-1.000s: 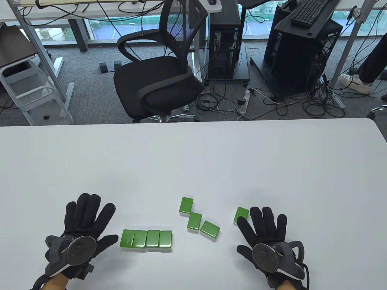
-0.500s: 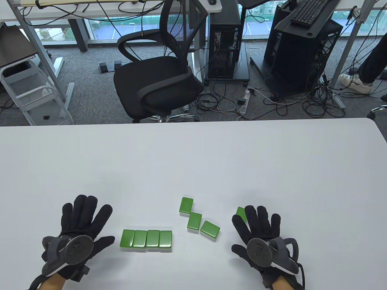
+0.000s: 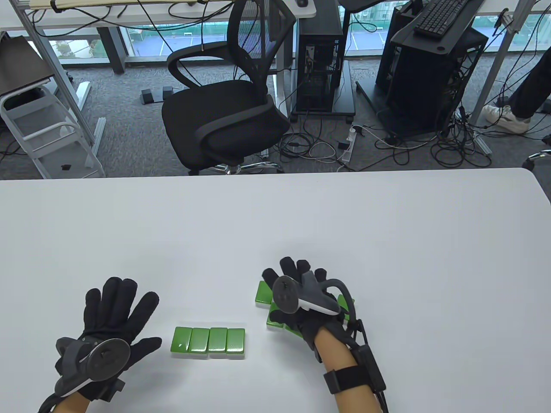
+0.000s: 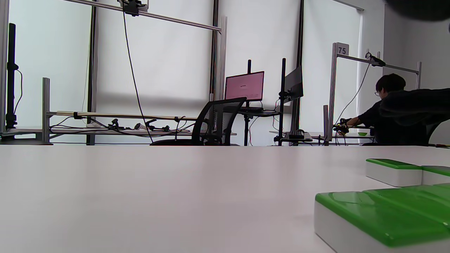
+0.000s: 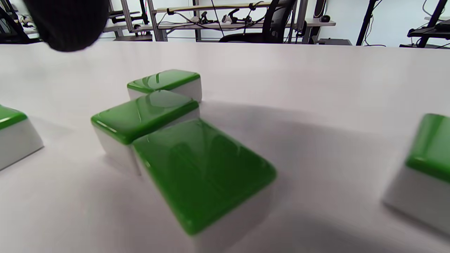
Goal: Flip mahjong tiles upright in a row
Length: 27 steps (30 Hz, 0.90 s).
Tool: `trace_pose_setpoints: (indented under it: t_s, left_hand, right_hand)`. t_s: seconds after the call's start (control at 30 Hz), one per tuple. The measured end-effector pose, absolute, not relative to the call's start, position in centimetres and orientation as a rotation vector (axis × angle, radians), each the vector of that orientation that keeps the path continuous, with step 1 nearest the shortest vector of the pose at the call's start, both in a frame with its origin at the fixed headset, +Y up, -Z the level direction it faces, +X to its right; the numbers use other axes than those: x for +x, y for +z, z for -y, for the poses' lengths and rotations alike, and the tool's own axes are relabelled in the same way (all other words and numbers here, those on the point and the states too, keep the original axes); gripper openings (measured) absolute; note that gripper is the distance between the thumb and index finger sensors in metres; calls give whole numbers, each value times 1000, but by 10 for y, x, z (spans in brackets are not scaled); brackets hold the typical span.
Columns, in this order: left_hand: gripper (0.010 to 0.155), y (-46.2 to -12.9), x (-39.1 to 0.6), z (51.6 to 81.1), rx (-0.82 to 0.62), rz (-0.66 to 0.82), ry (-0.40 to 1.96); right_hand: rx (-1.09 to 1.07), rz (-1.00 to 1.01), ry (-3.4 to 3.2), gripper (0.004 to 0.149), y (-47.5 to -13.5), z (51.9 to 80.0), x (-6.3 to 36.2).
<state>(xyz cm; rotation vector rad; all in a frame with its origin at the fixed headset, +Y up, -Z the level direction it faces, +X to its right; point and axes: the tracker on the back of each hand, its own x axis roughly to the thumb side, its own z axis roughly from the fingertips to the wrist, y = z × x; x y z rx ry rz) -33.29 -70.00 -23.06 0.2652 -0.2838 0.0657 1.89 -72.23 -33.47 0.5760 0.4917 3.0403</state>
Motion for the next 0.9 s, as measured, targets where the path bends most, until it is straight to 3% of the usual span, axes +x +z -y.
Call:
trace_pose_setpoints:
  t_s: [0.2, 0.33, 0.43, 0.6, 0.8, 0.9]
  left_hand:
    - [89, -230, -331, 699, 245, 288, 48]
    - [89, -230, -332, 699, 234, 285, 41]
    - [89, -230, -332, 698, 227, 284, 45]
    - [89, -230, -331, 699, 215, 283, 33]
    - [89, -231, -330, 700, 201, 287, 31]
    - [89, -231, -330, 700, 201, 288, 33]
  right_hand:
    - [508, -748, 3082, 82, -359, 755, -25]
    - [487, -838, 3096, 72, -365, 766, -33]
    - [534, -670, 3100, 65, -365, 764, -35]
    - [661, -503, 3116, 64, -359, 761, -37]
    - [929, -291, 3082, 71, -333, 746, -38]
    - [1056, -284, 3086, 77, -313, 741, -39]
